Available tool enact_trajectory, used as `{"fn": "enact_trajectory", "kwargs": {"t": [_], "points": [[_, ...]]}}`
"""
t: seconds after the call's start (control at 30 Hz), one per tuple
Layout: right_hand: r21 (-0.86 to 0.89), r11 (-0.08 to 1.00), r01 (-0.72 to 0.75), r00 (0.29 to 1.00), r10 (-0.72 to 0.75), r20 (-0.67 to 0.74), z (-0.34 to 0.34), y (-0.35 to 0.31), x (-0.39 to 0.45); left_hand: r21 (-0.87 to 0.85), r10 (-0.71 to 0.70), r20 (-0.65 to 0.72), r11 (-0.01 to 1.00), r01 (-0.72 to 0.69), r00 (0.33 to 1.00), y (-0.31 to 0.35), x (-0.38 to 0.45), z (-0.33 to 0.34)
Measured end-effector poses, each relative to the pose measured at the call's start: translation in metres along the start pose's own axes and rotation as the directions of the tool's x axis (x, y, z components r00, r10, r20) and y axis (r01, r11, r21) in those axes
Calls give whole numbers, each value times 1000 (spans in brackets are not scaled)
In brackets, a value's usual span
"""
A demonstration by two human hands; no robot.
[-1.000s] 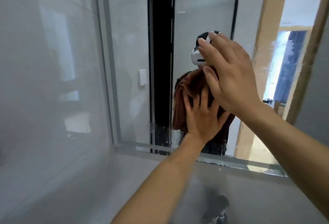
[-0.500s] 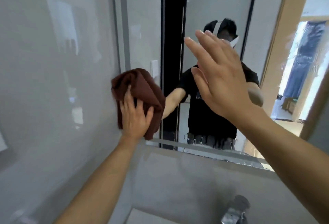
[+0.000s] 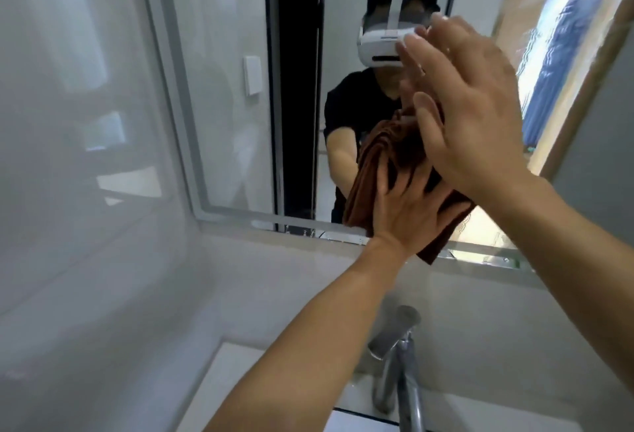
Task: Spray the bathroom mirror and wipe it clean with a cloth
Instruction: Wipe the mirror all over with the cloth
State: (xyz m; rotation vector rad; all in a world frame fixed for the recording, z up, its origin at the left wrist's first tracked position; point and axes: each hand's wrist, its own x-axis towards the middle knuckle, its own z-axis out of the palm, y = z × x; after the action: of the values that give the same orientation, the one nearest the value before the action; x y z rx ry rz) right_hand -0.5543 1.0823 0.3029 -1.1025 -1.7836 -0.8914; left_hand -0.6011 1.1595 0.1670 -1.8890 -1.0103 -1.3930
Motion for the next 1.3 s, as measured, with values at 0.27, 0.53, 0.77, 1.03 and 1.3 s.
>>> {"fn": "enact_trajectory", "kwargs": {"t": [0.27, 0.53, 0.77, 1.03, 1.3], "points": [[54, 998, 12, 997, -8, -70, 18, -32, 9, 136, 100, 64, 985, -108, 993, -104, -43, -24], [129, 991, 39, 998, -32, -58, 47, -79, 10, 216, -331, 37, 924, 316, 943, -280, -116, -81], [85, 996, 2, 998, 3, -65, 42, -62, -6, 137, -383, -15, 914, 381, 924, -220, -125, -49], [51, 999, -8, 999, 10, -47, 0, -19, -26, 58, 132, 107, 989, -139, 985, -54, -91, 9], [-78, 990, -116, 991, 110, -76, -71, 51, -48, 32, 527, 238, 835, -549, 816, 43, -42, 40]]}}
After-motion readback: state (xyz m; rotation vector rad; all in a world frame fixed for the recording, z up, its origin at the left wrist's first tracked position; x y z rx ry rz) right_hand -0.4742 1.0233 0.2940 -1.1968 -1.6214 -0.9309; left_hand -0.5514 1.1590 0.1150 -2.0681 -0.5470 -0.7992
